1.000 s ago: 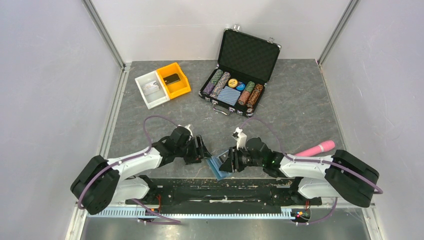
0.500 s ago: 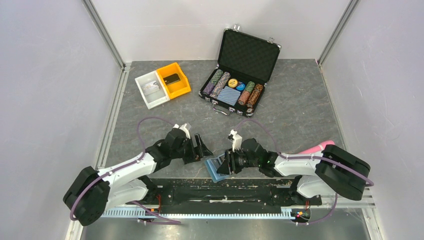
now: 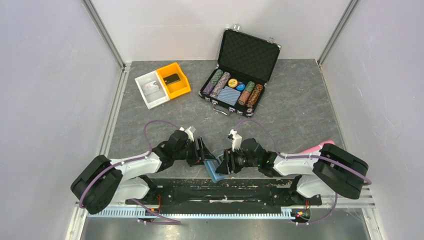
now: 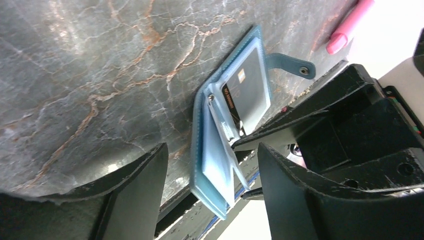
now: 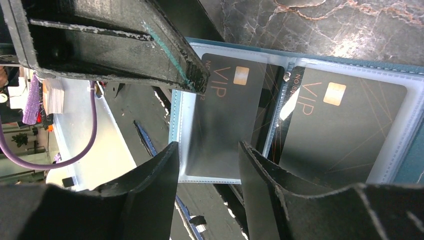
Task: Take the credit cards out of the card holder
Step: Remove the credit card from the card holder.
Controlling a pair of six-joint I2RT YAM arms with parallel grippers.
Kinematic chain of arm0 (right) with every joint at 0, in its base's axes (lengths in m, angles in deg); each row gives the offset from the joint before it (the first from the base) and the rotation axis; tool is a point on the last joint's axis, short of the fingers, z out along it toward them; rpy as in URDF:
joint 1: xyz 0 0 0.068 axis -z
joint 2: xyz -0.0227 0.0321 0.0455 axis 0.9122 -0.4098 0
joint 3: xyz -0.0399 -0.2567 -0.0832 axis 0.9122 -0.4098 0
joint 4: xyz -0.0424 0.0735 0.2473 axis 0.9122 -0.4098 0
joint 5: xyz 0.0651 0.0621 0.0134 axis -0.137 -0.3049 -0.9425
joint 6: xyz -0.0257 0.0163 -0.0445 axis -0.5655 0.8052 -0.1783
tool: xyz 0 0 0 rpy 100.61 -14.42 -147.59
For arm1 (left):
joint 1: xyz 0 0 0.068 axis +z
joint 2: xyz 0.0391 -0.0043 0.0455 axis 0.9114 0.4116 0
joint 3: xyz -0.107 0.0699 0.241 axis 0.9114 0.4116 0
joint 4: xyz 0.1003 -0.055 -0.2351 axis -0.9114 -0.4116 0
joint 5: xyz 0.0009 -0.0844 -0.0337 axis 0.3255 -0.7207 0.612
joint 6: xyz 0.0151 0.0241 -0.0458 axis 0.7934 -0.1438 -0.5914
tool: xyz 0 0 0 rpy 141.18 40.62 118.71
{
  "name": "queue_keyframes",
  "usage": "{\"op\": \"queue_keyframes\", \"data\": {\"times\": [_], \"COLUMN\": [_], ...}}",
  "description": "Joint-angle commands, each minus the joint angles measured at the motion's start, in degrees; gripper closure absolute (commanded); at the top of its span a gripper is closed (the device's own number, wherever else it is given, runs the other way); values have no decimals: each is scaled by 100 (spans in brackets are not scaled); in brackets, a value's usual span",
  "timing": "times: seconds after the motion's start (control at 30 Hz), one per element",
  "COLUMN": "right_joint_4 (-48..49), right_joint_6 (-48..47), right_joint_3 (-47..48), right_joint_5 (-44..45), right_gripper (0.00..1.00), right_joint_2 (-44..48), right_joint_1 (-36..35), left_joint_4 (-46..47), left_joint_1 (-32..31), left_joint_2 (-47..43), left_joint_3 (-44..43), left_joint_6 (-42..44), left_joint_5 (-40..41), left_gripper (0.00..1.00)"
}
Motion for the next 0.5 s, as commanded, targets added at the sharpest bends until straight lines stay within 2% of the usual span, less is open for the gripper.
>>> {"op": "queue_keyframes", "data": {"times": [0.0,0.1,0.3,0.47], "right_joint_4": [281,258,-83,-183], "right_joint_6": [9,1,-144,-216], "right_joint_3": [138,186,371,403], "right_joint_5": [-21,-61,-19,-51], "right_gripper": [50,45,37,36], "right_joint_2": [-77,-36,59,175], "right_joint_1": [-25,-25,-16,83], "left_joint_4": [484,488,489,380], "left_joint_1": [-33,-33,-33,-33], "left_joint_2": [5,3,-8,-45], "left_joint_3": [11,2,33,22], "left_joint_6": [-164,-141,-73,134], "left_joint_5": [-249,-298,-314,-307], "left_gripper": [30,37,70,85]}}
